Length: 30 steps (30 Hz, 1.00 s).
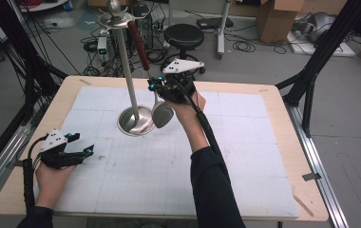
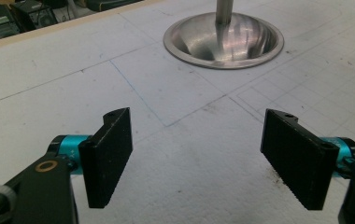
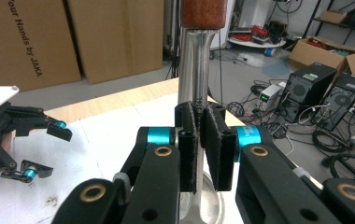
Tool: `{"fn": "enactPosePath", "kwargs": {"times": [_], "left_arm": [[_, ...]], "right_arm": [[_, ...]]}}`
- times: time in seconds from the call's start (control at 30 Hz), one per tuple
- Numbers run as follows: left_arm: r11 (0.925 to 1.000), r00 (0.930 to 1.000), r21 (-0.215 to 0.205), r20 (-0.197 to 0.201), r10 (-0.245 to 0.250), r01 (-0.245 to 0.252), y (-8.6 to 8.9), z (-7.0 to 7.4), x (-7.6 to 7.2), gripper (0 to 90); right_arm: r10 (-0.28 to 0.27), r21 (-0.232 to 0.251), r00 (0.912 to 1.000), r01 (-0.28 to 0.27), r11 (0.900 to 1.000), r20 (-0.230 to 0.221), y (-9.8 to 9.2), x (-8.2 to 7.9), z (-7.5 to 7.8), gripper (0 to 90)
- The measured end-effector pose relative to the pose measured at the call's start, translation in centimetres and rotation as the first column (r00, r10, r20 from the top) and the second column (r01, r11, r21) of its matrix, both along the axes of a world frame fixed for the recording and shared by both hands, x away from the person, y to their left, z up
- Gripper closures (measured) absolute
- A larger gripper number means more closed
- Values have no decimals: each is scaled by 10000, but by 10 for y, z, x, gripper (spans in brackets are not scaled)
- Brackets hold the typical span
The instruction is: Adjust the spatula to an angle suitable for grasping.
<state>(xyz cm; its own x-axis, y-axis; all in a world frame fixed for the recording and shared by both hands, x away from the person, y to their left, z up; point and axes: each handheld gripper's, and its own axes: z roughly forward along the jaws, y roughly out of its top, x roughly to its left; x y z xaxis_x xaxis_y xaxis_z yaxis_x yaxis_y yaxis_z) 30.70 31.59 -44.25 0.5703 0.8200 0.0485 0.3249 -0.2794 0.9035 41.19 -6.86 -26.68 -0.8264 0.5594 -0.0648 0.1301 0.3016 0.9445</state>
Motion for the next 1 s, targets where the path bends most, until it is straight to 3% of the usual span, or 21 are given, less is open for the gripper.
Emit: {"fn": "enactPosePath", "kwargs": {"times": [0.27,0.37,0.47,0.67,0.8,1.0], "left_arm": [[10000,10000,26,-18,-28,28,0,0,0,256],[10000,10000,6,12,-33,33,0,0,0,256],[10000,10000,19,10,-2,2,1,0,0,256],[10000,10000,52,19,5,-5,1,0,0,256],[10000,10000,64,-2,-26,26,-1,0,0,256],[10000,10000,-75,35,55,-55,0,1,-1,255]], "right_arm": [[-28,-168,10000,28,9999,13,4,1,-2,809],[-334,-335,9994,337,9989,109,4,-2,-1,641],[-382,-308,9991,387,9988,167,-2,-6,-1,567],[-390,-432,9991,398,9983,181,-31,-22,-8,472],[-640,-170,9978,637,9978,-156,-64,-33,-21,435],[-1138,-24,9933,1138,9935,-218,-110,-50,-45,379]]}}
